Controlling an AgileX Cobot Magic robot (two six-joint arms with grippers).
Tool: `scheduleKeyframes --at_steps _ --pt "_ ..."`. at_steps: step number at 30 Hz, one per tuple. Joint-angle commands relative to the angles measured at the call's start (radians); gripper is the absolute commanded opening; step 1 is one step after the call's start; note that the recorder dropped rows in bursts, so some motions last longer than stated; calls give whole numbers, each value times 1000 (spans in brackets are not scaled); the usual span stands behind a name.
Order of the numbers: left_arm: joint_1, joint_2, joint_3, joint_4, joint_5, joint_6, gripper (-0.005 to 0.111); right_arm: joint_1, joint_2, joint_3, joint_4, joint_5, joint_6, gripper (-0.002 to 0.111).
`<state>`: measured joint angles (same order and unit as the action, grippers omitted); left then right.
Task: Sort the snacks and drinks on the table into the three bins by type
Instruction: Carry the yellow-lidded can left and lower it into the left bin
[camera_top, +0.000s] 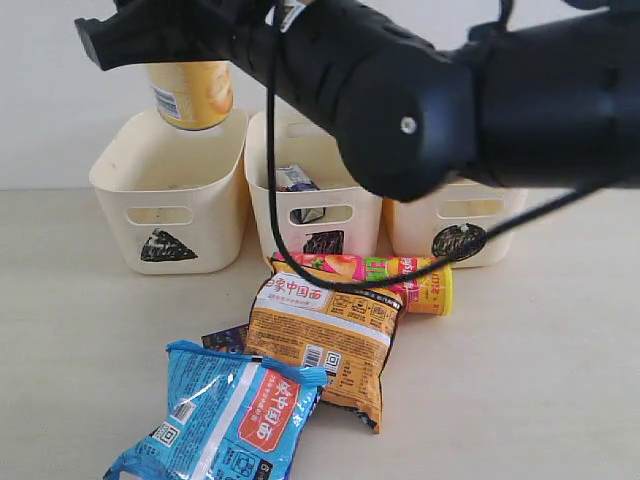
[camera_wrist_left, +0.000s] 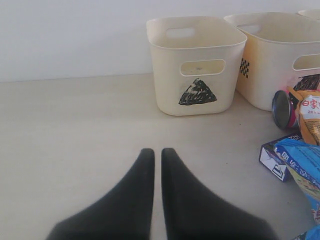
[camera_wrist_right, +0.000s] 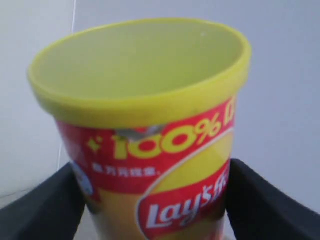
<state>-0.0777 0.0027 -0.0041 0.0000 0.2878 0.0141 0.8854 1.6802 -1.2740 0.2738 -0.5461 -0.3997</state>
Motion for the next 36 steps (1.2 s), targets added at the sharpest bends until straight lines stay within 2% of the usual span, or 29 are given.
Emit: scheduleKeyframes --at_steps 1,5,10,23,27,36 --pt "-1 -3 4 0 -4 -7 4 -63 124 -171 8 80 74 1" --pt "-1 -3 4 0 -4 -7 4 -77 249 -330 3 154 218 1" --pt "-1 -3 4 0 -4 -7 4 -77 432 -561 1 235 209 1" --pt "-1 -3 4 0 -4 -7 4 -116 792 -1014 64 413 124 1" --pt "-1 -3 4 0 -4 -7 4 -129 866 -1094 167 451 64 1" --pt "-1 -3 4 0 -4 -7 4 -132 929 -1122 193 495 17 3"
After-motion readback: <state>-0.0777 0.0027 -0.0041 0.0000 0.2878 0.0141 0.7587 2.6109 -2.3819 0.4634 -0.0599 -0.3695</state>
